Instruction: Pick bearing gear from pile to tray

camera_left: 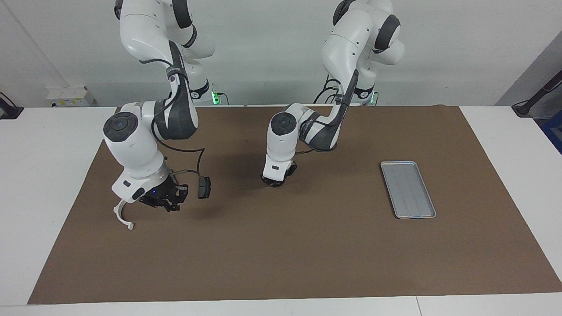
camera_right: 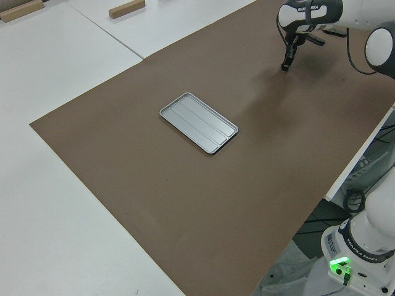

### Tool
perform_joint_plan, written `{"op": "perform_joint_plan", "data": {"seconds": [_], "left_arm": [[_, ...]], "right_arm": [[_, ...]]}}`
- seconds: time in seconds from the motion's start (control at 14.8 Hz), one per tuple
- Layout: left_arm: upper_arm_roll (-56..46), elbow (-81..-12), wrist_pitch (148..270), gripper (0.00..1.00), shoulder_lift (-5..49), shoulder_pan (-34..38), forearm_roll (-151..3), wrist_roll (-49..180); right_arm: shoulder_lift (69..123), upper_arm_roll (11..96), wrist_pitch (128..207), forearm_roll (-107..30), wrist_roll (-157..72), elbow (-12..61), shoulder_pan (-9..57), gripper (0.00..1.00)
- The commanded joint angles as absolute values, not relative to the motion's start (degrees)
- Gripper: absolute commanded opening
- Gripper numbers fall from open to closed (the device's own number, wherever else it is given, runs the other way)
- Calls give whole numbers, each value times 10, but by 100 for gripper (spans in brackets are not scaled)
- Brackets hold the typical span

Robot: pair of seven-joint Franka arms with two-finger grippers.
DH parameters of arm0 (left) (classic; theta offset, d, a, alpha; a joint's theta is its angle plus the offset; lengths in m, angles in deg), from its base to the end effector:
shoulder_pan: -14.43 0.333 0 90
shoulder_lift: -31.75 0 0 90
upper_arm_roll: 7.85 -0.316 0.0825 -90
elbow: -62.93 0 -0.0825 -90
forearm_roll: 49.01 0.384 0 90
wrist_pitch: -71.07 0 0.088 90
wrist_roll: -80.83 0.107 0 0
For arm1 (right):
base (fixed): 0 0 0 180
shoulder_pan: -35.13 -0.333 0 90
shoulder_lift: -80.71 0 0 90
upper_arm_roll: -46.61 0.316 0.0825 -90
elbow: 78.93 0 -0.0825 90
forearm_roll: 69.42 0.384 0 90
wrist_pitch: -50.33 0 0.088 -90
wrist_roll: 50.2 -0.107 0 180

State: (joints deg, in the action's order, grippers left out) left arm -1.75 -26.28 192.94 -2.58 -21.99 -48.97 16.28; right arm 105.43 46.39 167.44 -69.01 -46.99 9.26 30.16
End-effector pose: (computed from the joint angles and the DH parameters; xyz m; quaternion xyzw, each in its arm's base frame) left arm 0.5208 -0.4631 0.2964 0.9794 0.1994 -0.0317 0.0073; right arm 0.6861 0.0578 0.4118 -0.9970 -0.0681 -0.0366 0.0029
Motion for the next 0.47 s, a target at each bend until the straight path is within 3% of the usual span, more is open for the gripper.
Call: {"op": "perform_joint_plan", "data": {"seconds": [0.0,0.4], "left_arm": [[-35,-244,1879,14,-5,-200,-481,162],[-33,-308,1801,19,88,-108,-485,315]], "right_arm": [[1058,466,1662,-680,-509,79,287,2],[1055,469,1662,-678,-583,86,257,2]]}}
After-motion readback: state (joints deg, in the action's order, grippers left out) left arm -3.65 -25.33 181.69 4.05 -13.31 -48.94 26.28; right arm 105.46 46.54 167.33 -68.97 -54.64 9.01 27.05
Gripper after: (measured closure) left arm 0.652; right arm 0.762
